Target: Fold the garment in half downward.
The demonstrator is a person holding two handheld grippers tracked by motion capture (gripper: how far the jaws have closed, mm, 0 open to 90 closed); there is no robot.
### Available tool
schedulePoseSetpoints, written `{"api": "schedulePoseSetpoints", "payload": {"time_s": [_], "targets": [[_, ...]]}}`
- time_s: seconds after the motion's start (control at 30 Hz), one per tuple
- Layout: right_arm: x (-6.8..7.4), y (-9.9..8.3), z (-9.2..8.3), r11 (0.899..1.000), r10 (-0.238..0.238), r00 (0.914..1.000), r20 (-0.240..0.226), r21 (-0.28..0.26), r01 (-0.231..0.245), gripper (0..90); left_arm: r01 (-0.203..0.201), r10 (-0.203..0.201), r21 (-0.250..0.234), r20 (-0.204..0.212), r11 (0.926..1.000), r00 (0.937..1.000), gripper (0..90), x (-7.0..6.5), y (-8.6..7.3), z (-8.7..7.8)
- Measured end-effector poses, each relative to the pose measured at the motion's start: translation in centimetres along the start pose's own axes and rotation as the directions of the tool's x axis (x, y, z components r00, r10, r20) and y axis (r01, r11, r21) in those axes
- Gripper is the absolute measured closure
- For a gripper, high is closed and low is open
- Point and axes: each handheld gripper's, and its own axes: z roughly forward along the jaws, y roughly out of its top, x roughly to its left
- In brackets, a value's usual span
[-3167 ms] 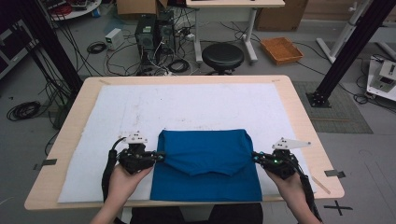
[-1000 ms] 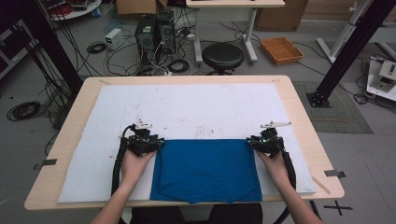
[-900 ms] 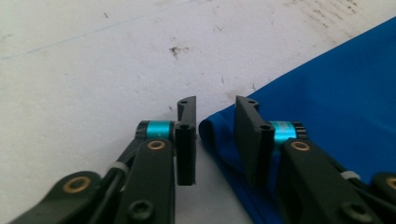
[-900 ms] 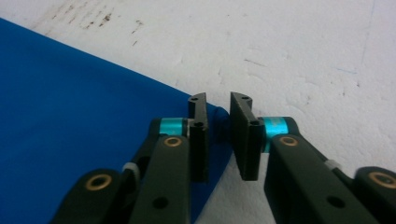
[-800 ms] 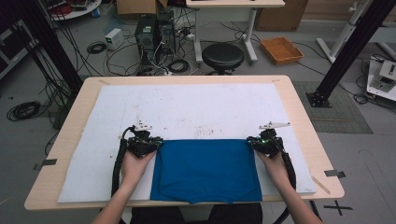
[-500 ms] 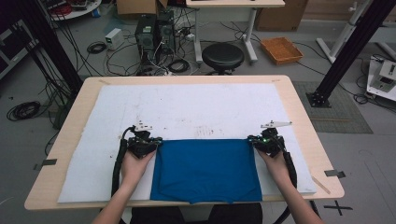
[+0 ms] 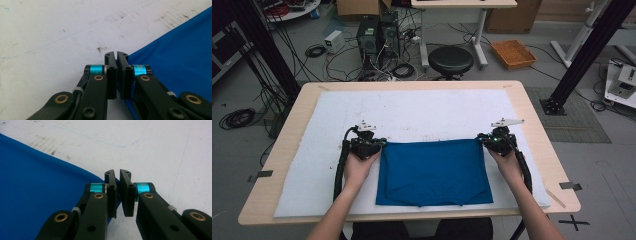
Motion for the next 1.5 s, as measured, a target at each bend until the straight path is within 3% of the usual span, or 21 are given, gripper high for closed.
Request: {"api": "schedulePoseSetpoints", "payload": {"time_s": [0.27, 0.37, 0.57, 0.6, 0.67, 0.8, 0.93, 1.0, 1.17, 1.27, 1.3, 1.37, 1.43, 1.5], "targets": [[-1.0, 1.0, 1.5, 1.0, 0.011, 0.9995, 0.03, 0.003, -0.011, 84.9, -0.002, 0.002, -0.003, -0.034, 1.0, 0.9994, 86.6, 0.5, 1.4, 1.6], [-1.2, 1.5, 1.8, 1.0, 0.005, 0.9996, 0.029, -0.002, -0.005, 85.0, -0.023, 0.023, 0.005, -0.048, 0.9997, 0.9986, 86.5, 0.6, 1.5, 2.0], [-1.7, 1.3, 2.5, 1.0, 0.026, 0.9993, 0.027, 0.011, -0.026, 84.8, -0.023, 0.023, 0.002, -0.048, 0.9997, 0.9986, 86.2, 0.8, 1.4, 2.2], [-1.7, 1.3, 2.5, 1.0, 0.026, 0.9993, 0.026, 0.009, -0.026, 84.0, -0.028, 0.028, -0.007, -0.052, 0.9996, 0.9982, 84.1, 0.8, 1.4, 2.1], [-1.6, 1.4, 2.3, 1.0, 0.025, 0.9991, 0.033, -0.004, -0.025, 74.9, -0.032, 0.029, -0.033, -0.077, 0.9989, 0.9966, 65.4, 0.8, 1.6, 1.8], [-1.5, 1.5, 1.4, 0.998, 0.05, 0.9983, 0.029, -0.037, -0.049, 58.3, -0.052, 0.046, -0.084, -0.067, 0.9951, 0.9967, 41.3, 0.8, 1.8, 0.3], [-1.2, 1.3, -0.1, 0.996, 0.04, 0.9992, -0.004, -0.074, -0.04, 48.5, -0.065, 0.061, -0.131, -0.035, 0.9893, 0.9975, 40.2, 0.3, 1.4, -1.8], [-0.7, 1.0, -0.8, 0.995, 0.017, 0.9997, -0.018, -0.096, -0.019, 46.9, -0.073, 0.067, -0.143, -0.045, 0.9871, 0.9967, 44.5, -0.1, 1.1, -2.7], [0.2, -0.1, -2.3, 0.993, -0.018, 0.9986, -0.049, -0.122, 0.011, 44.9, -0.108, 0.115, -0.224, 0.019, 0.9685, 0.9932, 44.5, -0.8, -0.7, -5.0], [0.4, -0.9, -3.1, 0.99, -0.033, 0.9978, -0.058, -0.138, 0.025, 43.7, -0.154, 0.171, -0.274, 0.041, 0.9495, 0.9845, 43.0, -1.2, -1.9, -6.0], [0.4, -1.2, -3.4, 0.99, -0.035, 0.9976, -0.06, -0.14, 0.026, 43.6, -0.166, 0.187, -0.278, 0.051, 0.9462, 0.981, 42.3, -1.3, -2.3, -6.1], [0.3, -1.7, -3.8, 0.988, -0.035, 0.9973, -0.065, -0.152, 0.025, 43.4, -0.159, 0.191, -0.286, 0.087, 0.9448, 0.9777, 40.8, -1.6, -3.1, -6.5], [0.1, -2.0, -4.1, 0.988, -0.032, 0.9965, -0.077, -0.154, 0.02, 43.2, -0.147, 0.192, -0.317, 0.117, 0.9369, 0.9743, 39.3, -2.0, -4.1, -6.7], [-0.2, -2.4, -4.2, 0.987, -0.036, 0.9965, -0.076, -0.159, 0.023, 41.6, -0.124, 0.176, -0.344, 0.123, 0.9307, 0.9767, 39.2, -2.3, -4.6, -7.0]]}}
